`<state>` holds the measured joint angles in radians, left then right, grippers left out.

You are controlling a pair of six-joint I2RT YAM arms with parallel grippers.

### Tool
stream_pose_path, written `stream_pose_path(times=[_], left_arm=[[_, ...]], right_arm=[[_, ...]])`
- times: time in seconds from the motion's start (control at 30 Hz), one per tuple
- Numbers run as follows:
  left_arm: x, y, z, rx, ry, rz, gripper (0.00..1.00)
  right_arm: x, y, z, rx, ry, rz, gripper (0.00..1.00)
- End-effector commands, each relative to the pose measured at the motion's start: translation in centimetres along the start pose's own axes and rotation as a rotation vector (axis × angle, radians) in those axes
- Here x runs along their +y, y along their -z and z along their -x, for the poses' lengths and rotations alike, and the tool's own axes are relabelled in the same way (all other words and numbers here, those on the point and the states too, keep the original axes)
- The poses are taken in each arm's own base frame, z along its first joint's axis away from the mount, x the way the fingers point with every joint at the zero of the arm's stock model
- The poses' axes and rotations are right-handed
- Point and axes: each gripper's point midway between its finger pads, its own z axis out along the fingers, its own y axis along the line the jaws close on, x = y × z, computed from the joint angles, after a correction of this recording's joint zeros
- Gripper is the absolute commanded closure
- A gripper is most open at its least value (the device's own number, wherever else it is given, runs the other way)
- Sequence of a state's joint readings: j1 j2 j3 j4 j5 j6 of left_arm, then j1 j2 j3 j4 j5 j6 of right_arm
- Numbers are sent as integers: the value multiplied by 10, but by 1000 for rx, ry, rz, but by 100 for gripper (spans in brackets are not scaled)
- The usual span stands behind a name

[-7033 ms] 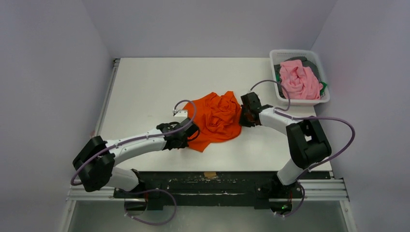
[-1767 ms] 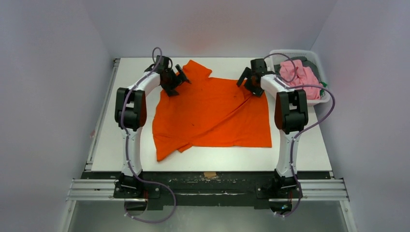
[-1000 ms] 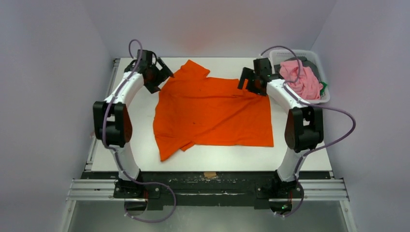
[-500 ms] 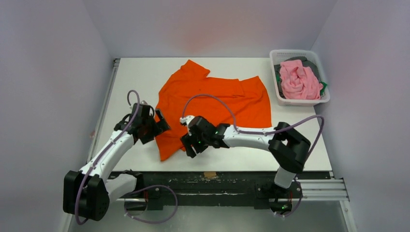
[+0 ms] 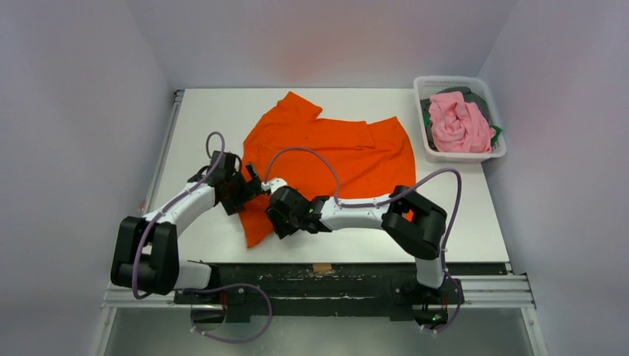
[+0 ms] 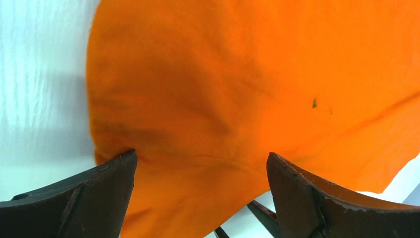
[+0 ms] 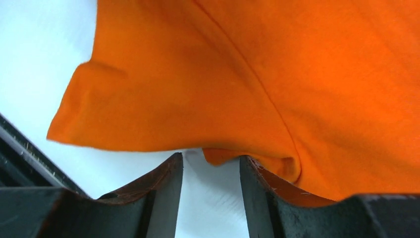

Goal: Fold and stack the t-shirts
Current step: Flatten out the tshirt

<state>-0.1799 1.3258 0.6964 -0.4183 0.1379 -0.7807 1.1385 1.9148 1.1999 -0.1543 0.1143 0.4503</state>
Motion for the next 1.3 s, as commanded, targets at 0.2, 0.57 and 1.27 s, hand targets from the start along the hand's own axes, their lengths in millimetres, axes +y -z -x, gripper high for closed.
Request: stream_pose_path(times=[0.2,0.57,1.27], left_arm=[[-23,-21,28,-17,-12,-39,0],[-15,-31,33,-2,7,27,0],[-7,42,23,-75,-57,32,0]], right_arm=[[-31,-9,-4,-28,-47,-184,94],[-4,52,-30,135,-93,-15,100],[-70,120,-19,125,-312,-35,5]])
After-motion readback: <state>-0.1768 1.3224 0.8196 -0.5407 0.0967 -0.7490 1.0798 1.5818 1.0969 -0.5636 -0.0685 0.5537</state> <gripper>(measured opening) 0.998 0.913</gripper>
